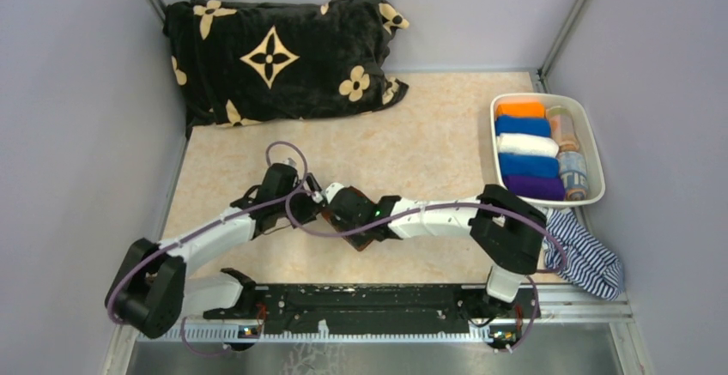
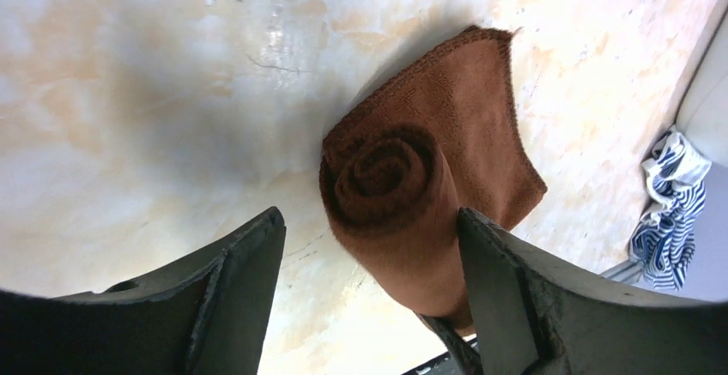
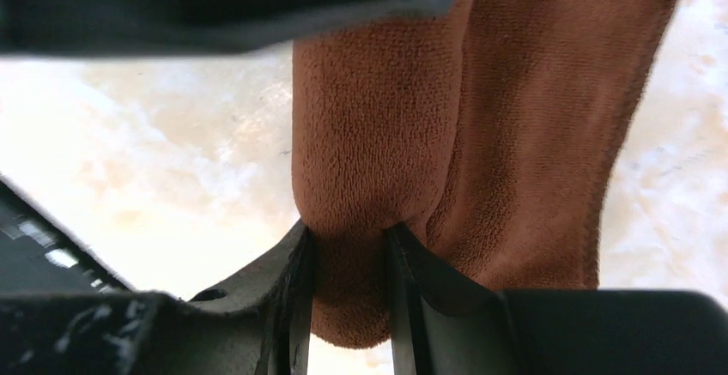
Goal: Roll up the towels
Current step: Roll the towel at the center of the board.
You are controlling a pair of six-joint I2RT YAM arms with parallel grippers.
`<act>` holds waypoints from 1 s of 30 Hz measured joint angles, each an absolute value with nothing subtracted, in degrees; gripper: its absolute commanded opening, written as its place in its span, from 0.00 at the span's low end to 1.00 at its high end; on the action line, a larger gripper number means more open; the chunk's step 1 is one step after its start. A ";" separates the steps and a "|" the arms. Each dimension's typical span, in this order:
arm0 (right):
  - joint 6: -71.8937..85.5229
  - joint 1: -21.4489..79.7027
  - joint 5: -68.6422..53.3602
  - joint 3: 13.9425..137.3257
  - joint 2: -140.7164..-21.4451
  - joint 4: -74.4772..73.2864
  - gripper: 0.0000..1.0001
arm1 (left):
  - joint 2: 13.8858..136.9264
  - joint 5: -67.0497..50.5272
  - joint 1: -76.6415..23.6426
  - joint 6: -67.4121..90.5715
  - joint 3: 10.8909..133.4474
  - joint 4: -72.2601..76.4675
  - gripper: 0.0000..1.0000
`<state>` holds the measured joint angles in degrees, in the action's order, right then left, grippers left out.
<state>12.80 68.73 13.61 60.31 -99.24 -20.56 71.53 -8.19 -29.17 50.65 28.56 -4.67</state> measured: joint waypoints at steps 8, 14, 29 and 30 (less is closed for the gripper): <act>16.91 56.42 -16.51 54.94 -97.69 -9.69 0.19 | 55.99 -2.37 -29.15 51.40 27.22 -14.68 0.84; 24.75 49.56 -38.33 50.54 -102.69 3.66 0.20 | 49.80 -3.31 -29.15 52.71 22.39 -16.73 0.83; 33.56 44.62 -46.50 44.99 -104.09 14.24 0.47 | 64.79 -8.88 -29.15 54.65 22.02 -4.93 0.75; 32.36 44.88 -44.03 44.99 -102.52 11.88 0.48 | 65.36 -9.06 -29.15 54.65 22.09 -4.21 0.75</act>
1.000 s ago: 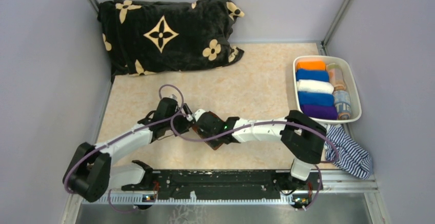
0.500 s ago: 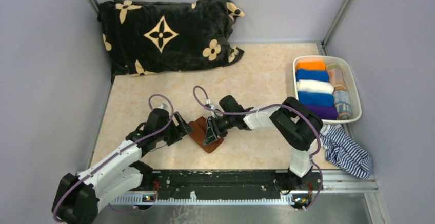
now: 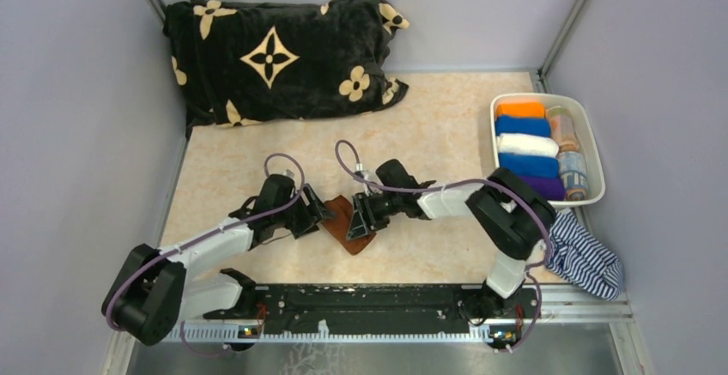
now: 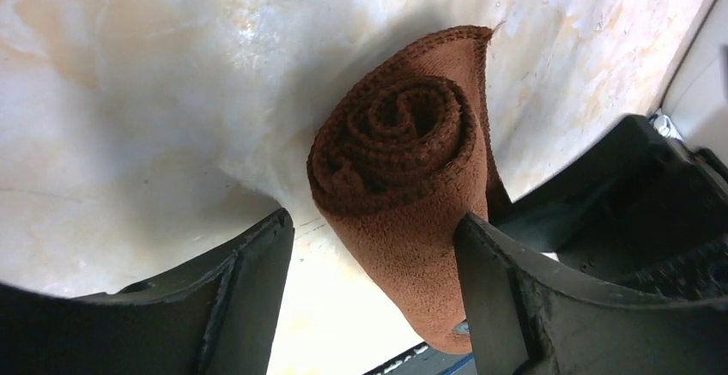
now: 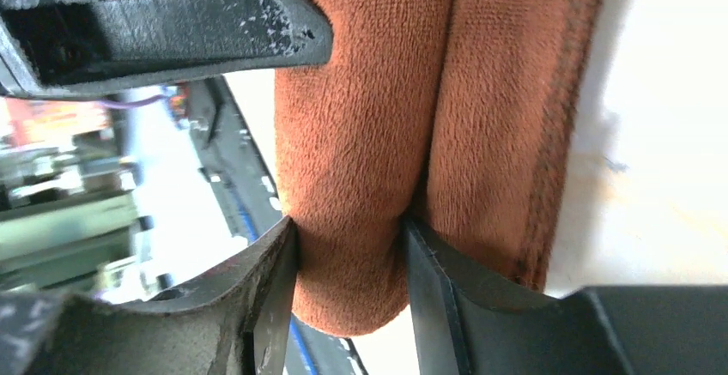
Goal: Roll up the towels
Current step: Roll the towel at the center of the board.
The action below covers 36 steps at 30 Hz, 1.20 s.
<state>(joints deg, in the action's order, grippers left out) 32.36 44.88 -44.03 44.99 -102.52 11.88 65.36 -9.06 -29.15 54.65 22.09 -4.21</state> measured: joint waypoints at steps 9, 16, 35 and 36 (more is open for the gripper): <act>19.70 54.33 -14.81 49.36 -85.19 -9.61 0.54 | 69.30 -10.39 -29.15 55.07 22.50 0.91 0.74; 13.04 65.36 3.14 54.61 -83.61 -16.23 0.56 | 71.07 -10.81 -29.17 55.07 23.03 2.57 0.74; 4.93 72.95 24.18 62.83 -101.82 -20.86 0.47 | 74.30 -12.19 -29.28 54.63 24.86 4.93 0.79; 4.93 72.82 24.27 62.85 -102.17 -20.75 0.46 | 73.95 -12.16 -29.28 54.61 24.71 4.93 0.80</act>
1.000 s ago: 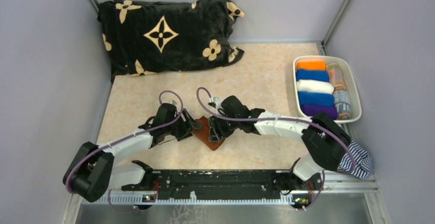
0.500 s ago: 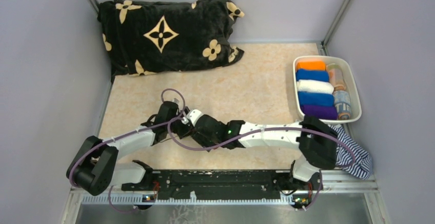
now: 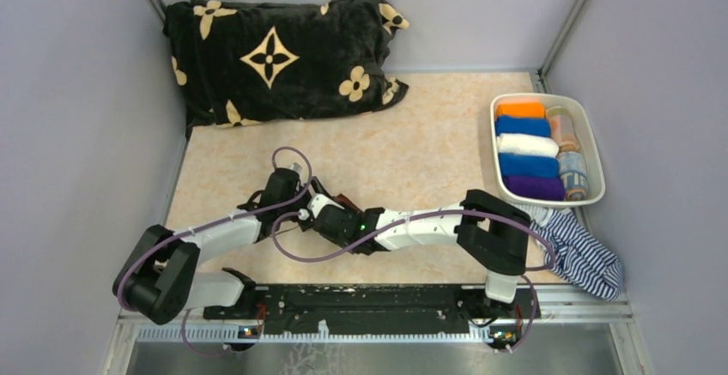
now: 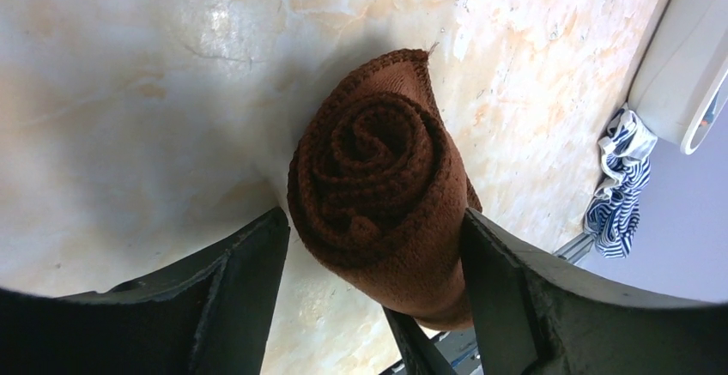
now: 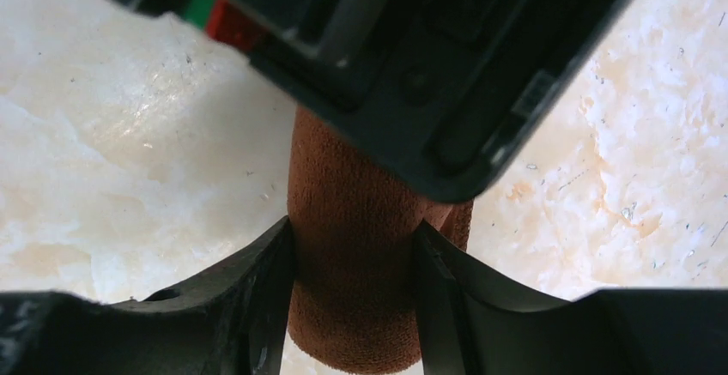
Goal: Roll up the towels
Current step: Roll the towel at the center of the board.
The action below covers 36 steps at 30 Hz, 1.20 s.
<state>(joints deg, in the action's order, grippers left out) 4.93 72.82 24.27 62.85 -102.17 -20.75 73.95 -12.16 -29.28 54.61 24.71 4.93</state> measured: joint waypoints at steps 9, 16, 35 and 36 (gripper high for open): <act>5.17 69.43 18.04 63.11 -102.17 -20.56 0.34 | 67.24 -10.66 -29.28 55.02 22.81 -0.54 0.85; 7.75 62.70 3.36 60.75 -99.57 -17.43 0.33 | 60.23 -9.87 -29.26 57.06 19.99 -4.01 0.85; 18.96 51.86 -23.03 53.76 -99.22 -3.36 0.33 | 65.45 -12.19 -29.21 58.63 20.64 1.48 0.85; 19.40 51.75 -23.81 53.47 -99.31 -2.70 0.33 | 64.58 -12.03 -29.21 58.70 20.38 1.34 0.84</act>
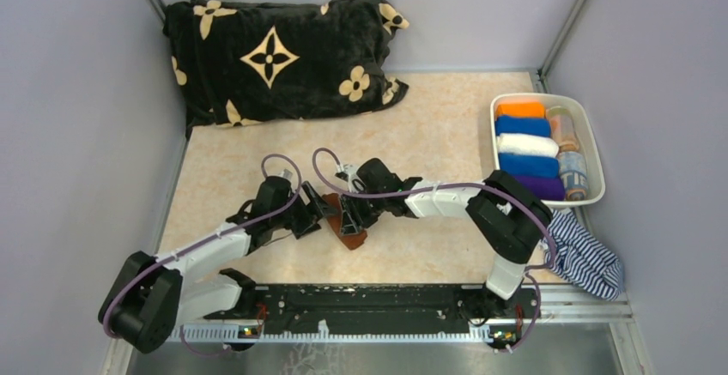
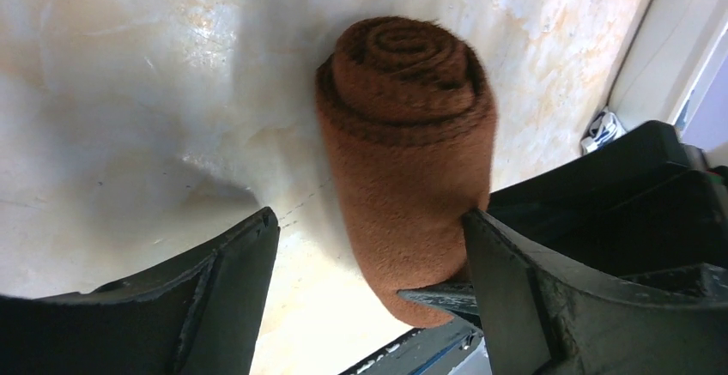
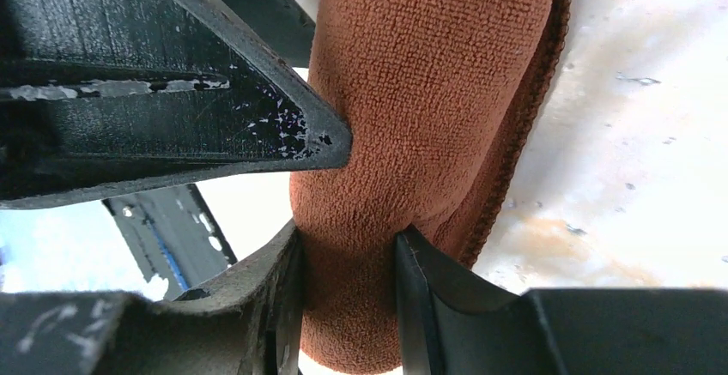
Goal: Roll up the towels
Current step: Roll the towel at the center of the board, then pick up the towel at the center of the board.
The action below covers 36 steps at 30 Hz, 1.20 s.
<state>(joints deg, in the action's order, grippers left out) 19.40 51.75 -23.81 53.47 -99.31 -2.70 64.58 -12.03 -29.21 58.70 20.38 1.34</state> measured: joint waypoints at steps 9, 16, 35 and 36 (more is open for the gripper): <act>21.34 51.72 -28.82 52.31 -100.14 -0.01 0.39 | 65.60 -11.62 -29.23 59.13 19.75 4.67 0.73; 21.61 52.10 -26.76 52.18 -99.39 -0.86 0.51 | 73.52 -11.79 -29.26 59.16 23.75 4.75 0.65; 14.92 67.40 8.99 63.02 -97.91 -17.28 0.61 | 78.02 -10.76 -30.44 58.52 29.39 -1.26 0.61; 14.94 67.57 9.43 63.18 -98.56 -17.19 0.61 | 78.02 -10.59 -30.57 58.54 29.39 -1.26 0.61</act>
